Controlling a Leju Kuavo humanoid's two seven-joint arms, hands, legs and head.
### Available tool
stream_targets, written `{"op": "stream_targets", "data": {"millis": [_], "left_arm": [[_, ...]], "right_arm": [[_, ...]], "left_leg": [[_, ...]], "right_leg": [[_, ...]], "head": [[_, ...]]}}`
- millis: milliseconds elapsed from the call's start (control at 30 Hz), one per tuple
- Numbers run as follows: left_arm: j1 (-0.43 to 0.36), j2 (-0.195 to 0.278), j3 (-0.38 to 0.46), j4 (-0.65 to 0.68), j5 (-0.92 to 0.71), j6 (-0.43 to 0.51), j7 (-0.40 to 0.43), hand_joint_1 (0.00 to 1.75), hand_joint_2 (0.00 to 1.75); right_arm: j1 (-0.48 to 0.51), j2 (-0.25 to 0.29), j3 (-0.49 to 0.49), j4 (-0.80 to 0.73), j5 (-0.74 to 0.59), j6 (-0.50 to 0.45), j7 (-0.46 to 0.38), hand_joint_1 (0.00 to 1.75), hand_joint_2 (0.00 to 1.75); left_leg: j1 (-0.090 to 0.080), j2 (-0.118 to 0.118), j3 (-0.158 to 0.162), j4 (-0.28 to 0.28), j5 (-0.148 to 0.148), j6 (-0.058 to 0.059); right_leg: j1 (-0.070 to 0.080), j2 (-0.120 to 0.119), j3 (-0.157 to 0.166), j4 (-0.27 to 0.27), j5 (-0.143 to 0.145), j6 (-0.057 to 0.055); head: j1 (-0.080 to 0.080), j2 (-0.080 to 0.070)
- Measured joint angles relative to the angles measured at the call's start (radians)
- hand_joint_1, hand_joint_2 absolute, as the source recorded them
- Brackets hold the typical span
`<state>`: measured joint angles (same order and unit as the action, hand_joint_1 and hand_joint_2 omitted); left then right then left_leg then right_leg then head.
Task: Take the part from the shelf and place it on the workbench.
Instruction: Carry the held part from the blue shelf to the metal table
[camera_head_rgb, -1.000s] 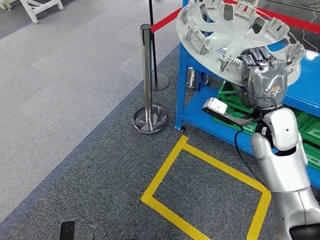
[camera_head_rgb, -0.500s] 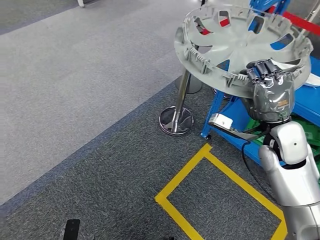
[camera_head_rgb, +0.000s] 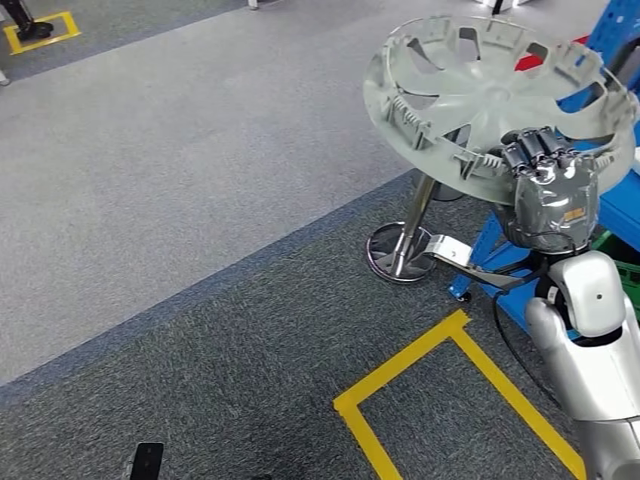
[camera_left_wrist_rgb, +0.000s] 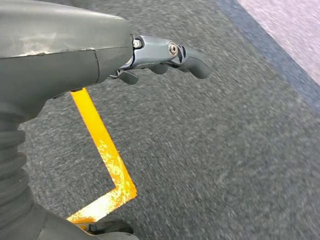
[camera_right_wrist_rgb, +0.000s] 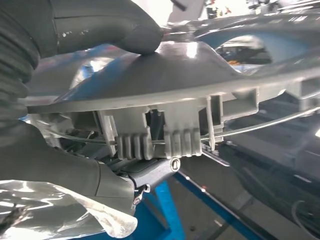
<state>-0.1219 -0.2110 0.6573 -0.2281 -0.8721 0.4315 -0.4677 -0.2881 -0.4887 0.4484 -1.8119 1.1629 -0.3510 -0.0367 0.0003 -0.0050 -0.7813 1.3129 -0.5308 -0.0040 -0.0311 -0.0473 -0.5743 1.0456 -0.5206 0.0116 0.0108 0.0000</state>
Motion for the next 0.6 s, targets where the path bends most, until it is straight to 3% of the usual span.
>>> {"op": "stream_targets", "data": {"millis": [33, 100, 167, 233, 267, 333, 400, 433, 467, 500, 533, 600], "left_arm": [[0.000, 0.000, -0.001, 0.000, -0.001, 0.000, 0.000, 0.00, 1.75], [-0.001, 0.002, -0.002, 0.000, -0.004, -0.001, 0.000, 0.00, 1.75], [-0.002, 0.003, -0.002, 0.000, -0.005, 0.000, 0.000, 0.00, 1.75], [-0.002, 0.005, -0.002, 0.000, -0.003, 0.003, 0.001, 0.00, 1.75], [-0.001, 0.006, -0.002, 0.000, -0.002, 0.004, 0.001, 0.00, 1.75], [-0.003, 0.008, -0.002, 0.000, 0.000, 0.005, 0.001, 0.00, 1.75], [-0.008, 0.006, -0.002, 0.000, 0.001, 0.006, 0.002, 0.00, 1.75], [-0.009, 0.004, -0.003, 0.000, 0.001, 0.005, 0.002, 0.00, 1.75], [-0.009, 0.003, -0.003, 0.000, 0.001, 0.005, 0.002, 0.00, 1.75], [-0.009, 0.002, -0.003, 0.000, 0.001, 0.006, 0.003, 0.00, 1.75], [-0.009, 0.002, -0.003, 0.000, 0.000, 0.006, 0.003, 0.00, 1.75], [-0.010, 0.002, -0.004, 0.000, -0.003, 0.006, 0.006, 0.00, 1.75]], "right_arm": [[0.001, -0.002, -0.004, -0.002, -0.001, 0.000, 0.001, 1.75, 1.75], [0.002, -0.005, -0.014, -0.006, -0.005, -0.001, 0.003, 1.75, 1.75], [0.002, -0.009, -0.021, -0.008, -0.010, -0.002, 0.001, 1.75, 1.75], [-0.001, -0.012, -0.025, -0.010, -0.017, -0.002, -0.003, 1.75, 1.75], [-0.002, -0.012, -0.027, -0.010, -0.020, -0.001, -0.005, 1.75, 1.75], [-0.003, -0.016, -0.030, -0.012, -0.025, 0.000, -0.008, 1.75, 1.75], [-0.005, -0.021, -0.031, -0.012, -0.027, 0.001, -0.009, 1.75, 1.75], [-0.005, -0.023, -0.031, -0.012, -0.027, 0.002, -0.010, 1.75, 1.75], [-0.007, -0.024, -0.031, -0.012, -0.028, 0.004, -0.011, 1.75, 1.75], [-0.009, -0.024, -0.032, -0.012, -0.029, 0.006, -0.012, 1.75, 1.75], [-0.011, -0.024, -0.032, -0.012, -0.030, 0.008, -0.014, 1.75, 1.75], [-0.018, -0.024, -0.032, -0.011, -0.031, 0.010, -0.016, 1.75, 1.75]], "left_leg": [[-0.001, 0.006, 0.026, -0.054, 0.035, 0.003], [-0.012, 0.044, 0.092, -0.189, 0.090, 0.013], [-0.026, 0.072, 0.122, -0.255, 0.099, 0.024], [-0.031, 0.056, 0.125, -0.269, 0.097, 0.032], [-0.030, 0.044, 0.131, -0.279, 0.100, 0.037], [-0.025, 0.020, 0.147, -0.298, 0.106, 0.050], [-0.022, -0.006, 0.152, -0.303, 0.106, 0.060], [-0.022, -0.020, 0.152, -0.302, 0.105, 0.062], [-0.021, -0.034, 0.153, -0.301, 0.103, 0.062], [-0.020, -0.049, 0.154, -0.299, 0.102, 0.061], [-0.017, -0.064, 0.155, -0.294, 0.099, 0.058], [-0.013, -0.093, 0.150, -0.278, 0.088, 0.046]], "right_leg": [[0.000, -0.013, 0.006, 0.000, -0.004, 0.001], [0.002, -0.035, 0.017, -0.001, -0.014, 0.007], [0.005, -0.054, 0.021, -0.005, -0.020, 0.018], [0.005, -0.074, 0.028, -0.013, -0.023, 0.028], [0.004, -0.073, 0.031, -0.014, -0.028, 0.032], [0.001, -0.026, 0.010, 0.034, -0.060, 0.035], [0.001, 0.033, -0.060, 0.162, -0.112, 0.035], [0.001, 0.045, -0.099, 0.223, -0.129, 0.036], [0.001, 0.049, -0.127, 0.258, -0.128, 0.038], [0.000, 0.050, -0.137, 0.254, -0.106, 0.041], [-0.003, 0.053, -0.128, 0.213, -0.067, 0.044], [-0.012, 0.088, -0.080, 0.088, 0.004, 0.051]], "head": [[0.000, 0.000], [0.000, 0.000], [0.001, 0.000], [0.001, 0.000], [0.002, 0.000], [0.004, 0.000], [0.008, 0.000], [0.011, 0.000], [0.013, 0.000], [0.013, 0.000], [0.014, 0.000], [0.015, 0.000]]}}
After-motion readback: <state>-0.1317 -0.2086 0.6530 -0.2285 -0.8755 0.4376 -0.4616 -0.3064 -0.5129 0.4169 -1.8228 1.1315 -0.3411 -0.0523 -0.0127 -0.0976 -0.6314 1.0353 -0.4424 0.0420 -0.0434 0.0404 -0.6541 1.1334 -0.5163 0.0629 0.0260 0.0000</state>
